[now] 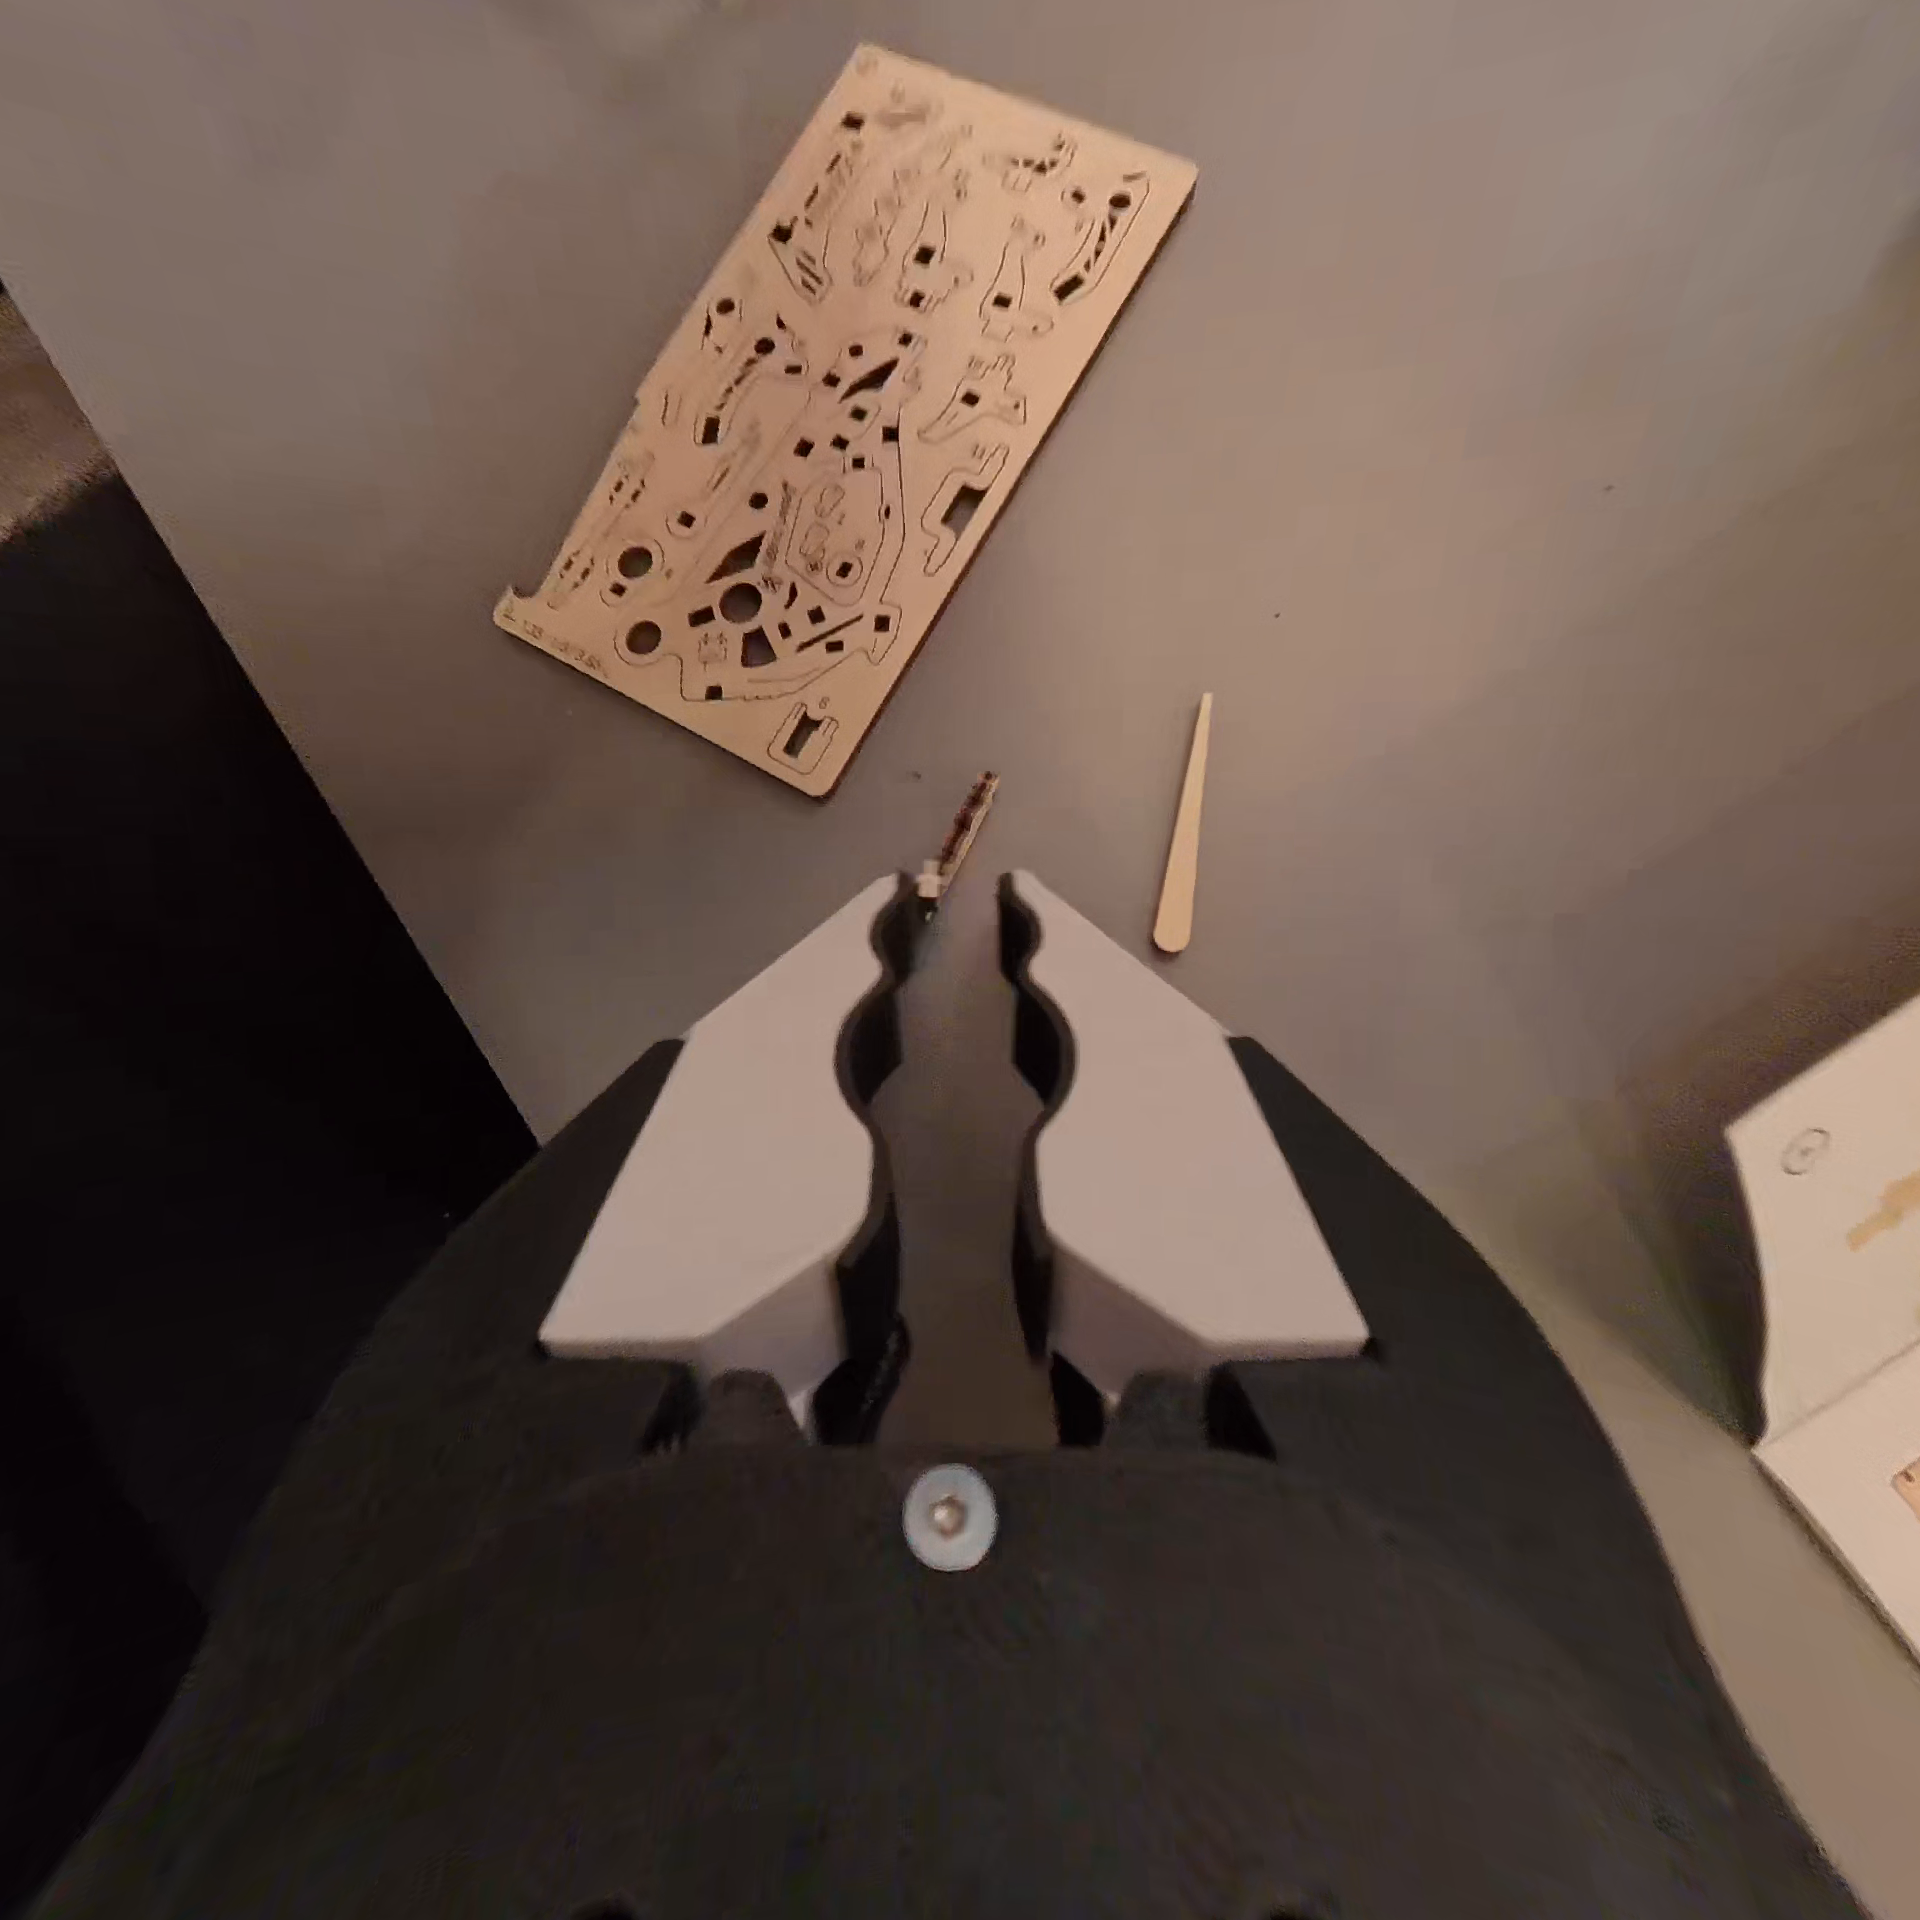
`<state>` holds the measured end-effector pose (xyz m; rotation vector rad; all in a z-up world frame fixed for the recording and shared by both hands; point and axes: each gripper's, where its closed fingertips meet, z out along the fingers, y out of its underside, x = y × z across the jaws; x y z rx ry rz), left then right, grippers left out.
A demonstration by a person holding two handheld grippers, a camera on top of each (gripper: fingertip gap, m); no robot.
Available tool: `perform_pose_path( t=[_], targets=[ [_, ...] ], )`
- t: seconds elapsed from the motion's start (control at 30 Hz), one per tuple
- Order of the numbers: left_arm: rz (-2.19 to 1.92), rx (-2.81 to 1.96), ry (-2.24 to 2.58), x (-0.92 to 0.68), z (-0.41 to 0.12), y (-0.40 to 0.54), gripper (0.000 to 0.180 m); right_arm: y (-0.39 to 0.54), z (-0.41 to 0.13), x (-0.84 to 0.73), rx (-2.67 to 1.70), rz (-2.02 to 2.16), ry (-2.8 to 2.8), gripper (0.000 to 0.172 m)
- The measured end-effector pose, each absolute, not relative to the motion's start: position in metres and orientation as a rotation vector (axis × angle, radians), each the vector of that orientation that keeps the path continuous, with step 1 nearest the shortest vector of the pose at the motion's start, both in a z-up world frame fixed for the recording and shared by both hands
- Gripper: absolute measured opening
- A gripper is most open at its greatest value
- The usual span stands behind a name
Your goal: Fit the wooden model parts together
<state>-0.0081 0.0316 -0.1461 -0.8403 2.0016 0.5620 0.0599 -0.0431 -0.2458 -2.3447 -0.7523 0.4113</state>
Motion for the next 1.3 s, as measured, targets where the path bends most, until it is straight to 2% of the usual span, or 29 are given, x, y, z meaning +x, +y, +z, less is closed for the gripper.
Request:
perform_pose_path(
  t=[0.07, 0.13, 0.2, 0.3, 0.5, 0.6, 0.73, 0.83, 0.93, 1.07, 1.23, 1.3],
  targets=[
    [0.554, -0.841, 2.003, -0.008, -0.149, 0.030, 0.002, -0.043, -0.250, 0.063, -2.362, 0.333, -0.786, 0.028],
    [0.545, -0.846, 2.000, -0.008, -0.151, 0.028, 0.002, -0.044, -0.252, 0.067, -2.367, 0.277, -0.816, 0.024],
    [0.536, -0.851, 1.995, -0.009, -0.153, 0.027, 0.002, -0.049, -0.252, 0.065, -2.361, 0.287, -0.849, 0.031],
    [0.526, -0.861, 1.996, -0.010, -0.156, 0.025, 0.002, -0.052, -0.251, 0.066, -2.346, 0.275, -0.875, 0.000],
    [0.507, -0.868, 1.963, -0.009, -0.149, 0.022, 0.002, -0.052, -0.223, 0.062, -2.262, 0.384, -0.830, 0.000],
    [0.529, -0.820, 1.946, -0.008, -0.145, 0.018, 0.002, -0.049, -0.173, 0.052, -2.103, 0.485, -0.795, 0.014],
    [0.503, -0.773, 1.940, -0.002, -0.142, 0.007, 0.002, -0.053, -0.112, 0.026, -1.889, 0.560, -0.893, 0.015],
    [0.442, -0.789, 1.918, 0.006, -0.134, -0.001, 0.002, -0.049, -0.101, 0.011, -1.756, 0.399, -1.043, 0.028],
    [0.375, -0.823, 1.883, 0.012, -0.120, -0.007, 0.002, -0.039, -0.101, 0.005, -1.659, 0.186, -1.140, 0.031],
    [0.283, -0.883, 1.852, 0.017, -0.105, -0.010, 0.003, -0.031, -0.088, 0.005, -1.515, -0.030, -1.204, 0.006],
    [0.042, -0.981, 1.835, 0.023, -0.088, -0.012, 0.012, -0.034, -0.066, 0.009, -1.477, -0.017, -1.260, 0.001],
    [-0.030, -1.011, 1.831, 0.025, -0.084, -0.012, 0.008, -0.035, -0.058, 0.014, -1.506, 0.053, -1.282, 0.001]
  ],
)
